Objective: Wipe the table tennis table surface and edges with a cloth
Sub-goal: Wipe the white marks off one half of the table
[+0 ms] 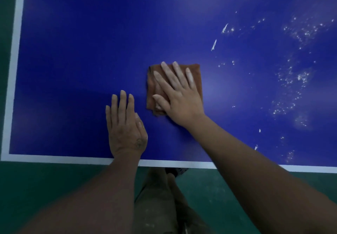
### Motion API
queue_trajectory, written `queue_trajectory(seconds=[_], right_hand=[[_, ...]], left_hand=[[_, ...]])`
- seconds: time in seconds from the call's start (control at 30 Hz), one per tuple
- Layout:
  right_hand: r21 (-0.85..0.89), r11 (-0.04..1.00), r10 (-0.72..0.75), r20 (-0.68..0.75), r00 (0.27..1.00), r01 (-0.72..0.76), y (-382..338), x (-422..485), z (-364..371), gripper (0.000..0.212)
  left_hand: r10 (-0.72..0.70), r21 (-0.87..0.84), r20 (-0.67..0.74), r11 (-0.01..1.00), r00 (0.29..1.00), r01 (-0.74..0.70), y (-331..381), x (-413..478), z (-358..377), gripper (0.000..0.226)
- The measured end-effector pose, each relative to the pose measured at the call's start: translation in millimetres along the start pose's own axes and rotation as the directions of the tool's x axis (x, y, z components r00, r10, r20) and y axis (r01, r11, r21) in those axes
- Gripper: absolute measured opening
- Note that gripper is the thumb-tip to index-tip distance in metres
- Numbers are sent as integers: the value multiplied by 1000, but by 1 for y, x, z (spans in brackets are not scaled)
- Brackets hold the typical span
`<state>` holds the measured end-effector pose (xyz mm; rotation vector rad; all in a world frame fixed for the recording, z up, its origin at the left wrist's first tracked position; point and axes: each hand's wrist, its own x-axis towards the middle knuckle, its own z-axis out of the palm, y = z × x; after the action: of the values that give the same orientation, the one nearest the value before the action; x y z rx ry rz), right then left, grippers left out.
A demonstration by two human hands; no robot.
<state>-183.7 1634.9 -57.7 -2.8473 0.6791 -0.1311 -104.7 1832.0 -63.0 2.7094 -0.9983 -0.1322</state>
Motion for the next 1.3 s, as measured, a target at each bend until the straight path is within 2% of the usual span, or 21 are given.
queue_trajectory(seconds=[0.07, 0.13, 0.23, 0.3, 0.4, 0.5, 0.63, 0.7, 0.83, 0.9, 0.97, 1.07, 1.13, 1.2, 1.3], right_hand=[[-43, 997, 59, -19, 998, -60, 33, -5, -9, 63], [-99, 973, 211, -9, 978, -210, 74, -17, -22, 68], [-129, 878, 466, 17, 885, -460, 119, -43, -43, 79], [-122, 831, 551, 41, 834, -543, 124, -61, -48, 81], [-123, 802, 591, 26, 806, -584, 95, -78, -40, 79], [-121, 810, 580, 20, 814, -574, 46, -76, -28, 75], [-37, 938, 346, 4, 938, -345, -2, -39, -8, 69], [0, 962, 272, 6, 962, -272, -4, -12, -4, 69], [10, 976, 220, -50, 974, -220, 34, 28, -6, 65], [-10, 970, 240, -64, 969, -241, 68, 34, -13, 65], [-27, 942, 332, -48, 942, -333, 107, 32, -23, 67], [-21, 848, 529, -8, 848, -529, 164, 18, -42, 71], [-40, 790, 612, -6, 791, -611, 187, 3, -50, 73], [-96, 803, 588, -34, 808, -588, 194, -10, -50, 73], [-141, 895, 417, -66, 906, -422, 170, -17, -40, 72]], left_hand=[[-11, 2, 17, 1000, 1000, 11, 1, 0, -1, 59], [-17, 14, 44, 1000, 999, 16, 2, 0, -2, 60], [-27, 10, 60, 1000, 998, 26, 2, 1, -3, 61], [-29, 1, 59, 1000, 998, 29, 2, 1, -3, 61], [-20, -7, 54, 1000, 998, 21, 2, 2, -4, 61], [-20, -29, 50, 999, 999, 21, 3, 2, -6, 60], [-58, -153, 4, 987, 998, 58, 4, 9, -9, 53], [-91, -215, -20, 973, 996, 85, 14, 21, -10, 51], [-119, -315, -76, 945, 990, 89, 42, 62, -10, 51], [-125, -337, -99, 938, 987, 85, 56, 86, -9, 51], [-91, -331, -108, 942, 990, 51, 70, 106, -8, 51], [-7, -310, -95, 951, 995, -23, 97, 134, -4, 51], [38, -287, -78, 956, 996, -59, 115, 156, -1, 53], [65, -220, -65, 972, 996, -78, 128, 179, 6, 56], [24, -38, -34, 999, 999, -25, 127, 195, 19, 62]])
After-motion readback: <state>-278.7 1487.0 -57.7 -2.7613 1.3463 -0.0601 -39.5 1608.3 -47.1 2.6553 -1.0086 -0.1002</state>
